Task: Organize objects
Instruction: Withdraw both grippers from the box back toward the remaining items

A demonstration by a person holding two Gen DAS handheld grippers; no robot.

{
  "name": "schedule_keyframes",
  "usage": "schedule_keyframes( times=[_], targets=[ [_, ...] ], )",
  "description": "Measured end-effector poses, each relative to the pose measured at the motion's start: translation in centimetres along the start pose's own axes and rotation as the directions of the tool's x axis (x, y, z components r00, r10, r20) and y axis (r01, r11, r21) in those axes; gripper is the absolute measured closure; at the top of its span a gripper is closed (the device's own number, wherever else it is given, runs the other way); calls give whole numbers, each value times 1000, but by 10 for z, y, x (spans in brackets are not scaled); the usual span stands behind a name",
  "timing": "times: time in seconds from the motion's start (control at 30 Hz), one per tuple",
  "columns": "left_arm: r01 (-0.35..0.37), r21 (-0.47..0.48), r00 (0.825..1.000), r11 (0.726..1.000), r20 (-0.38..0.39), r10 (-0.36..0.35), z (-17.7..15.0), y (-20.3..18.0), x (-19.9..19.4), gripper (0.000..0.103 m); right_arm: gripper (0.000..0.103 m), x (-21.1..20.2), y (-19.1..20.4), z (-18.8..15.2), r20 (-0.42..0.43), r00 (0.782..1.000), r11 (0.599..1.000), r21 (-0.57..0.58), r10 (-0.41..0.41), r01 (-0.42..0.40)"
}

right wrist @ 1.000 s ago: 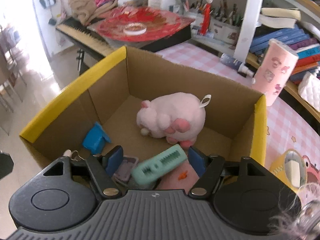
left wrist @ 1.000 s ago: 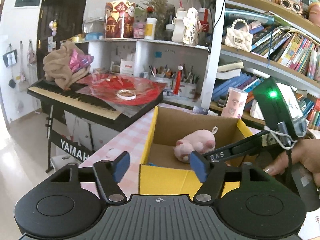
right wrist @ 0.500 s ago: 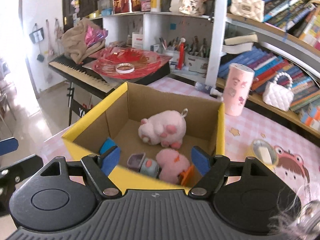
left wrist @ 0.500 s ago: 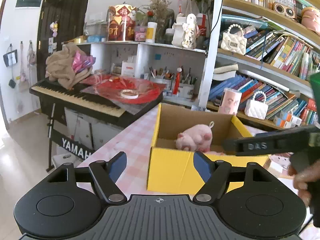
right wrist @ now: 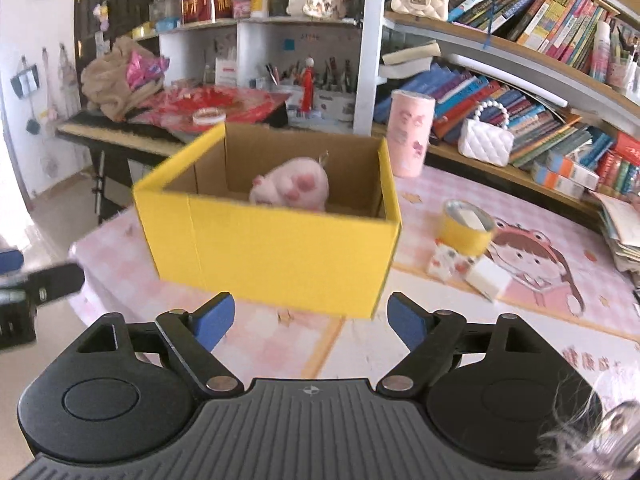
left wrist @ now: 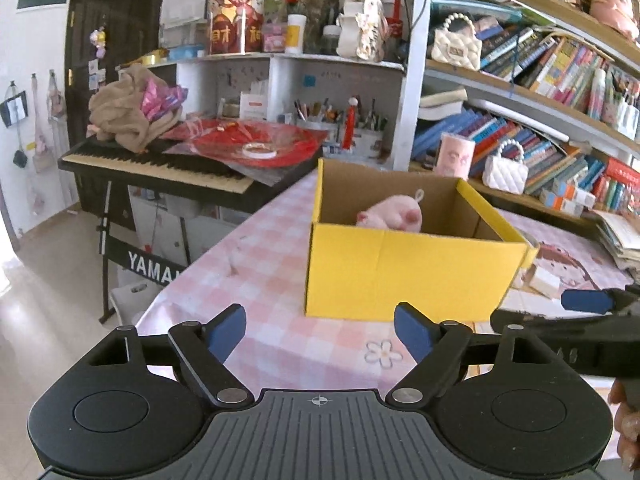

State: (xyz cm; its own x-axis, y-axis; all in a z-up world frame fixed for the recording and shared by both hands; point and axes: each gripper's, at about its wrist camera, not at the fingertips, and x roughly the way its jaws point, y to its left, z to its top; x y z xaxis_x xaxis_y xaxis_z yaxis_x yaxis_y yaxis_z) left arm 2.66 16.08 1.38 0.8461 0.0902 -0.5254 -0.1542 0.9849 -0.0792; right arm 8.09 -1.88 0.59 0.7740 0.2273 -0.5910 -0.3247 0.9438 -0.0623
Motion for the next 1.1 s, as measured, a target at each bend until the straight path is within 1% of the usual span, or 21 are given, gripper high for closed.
schedule_keyframes(
  times=[0.2,0.3,0.57,0.83,0.93,1.1],
  targets=[
    [32,34,999,999,-28,-31,-10,-6,-4,18,17,-8,5,-16,-25,999,999,-16,-35,34],
    [51,47,998,998,-39,-49,-13,-10,-6,17,14,-13,4,-24,-34,998,999,-15,-48,47],
    [121,84,990,989,-79,-114,-25,-27,-9,14,10,-30,-7,-44,-67,992,994,32,-105,107],
    [209,120,973,971,-120,-195,-34,-54,-9,13,9,-51,-31,-68,-97,979,978,89,-180,188],
    [247,145,964,958,-132,-229,-35,-67,-7,13,9,-59,-43,-76,-106,971,967,121,-213,225],
    [316,194,945,929,-156,-288,-38,-92,-6,13,8,-71,-66,-88,-132,953,937,187,-272,294]
  ],
)
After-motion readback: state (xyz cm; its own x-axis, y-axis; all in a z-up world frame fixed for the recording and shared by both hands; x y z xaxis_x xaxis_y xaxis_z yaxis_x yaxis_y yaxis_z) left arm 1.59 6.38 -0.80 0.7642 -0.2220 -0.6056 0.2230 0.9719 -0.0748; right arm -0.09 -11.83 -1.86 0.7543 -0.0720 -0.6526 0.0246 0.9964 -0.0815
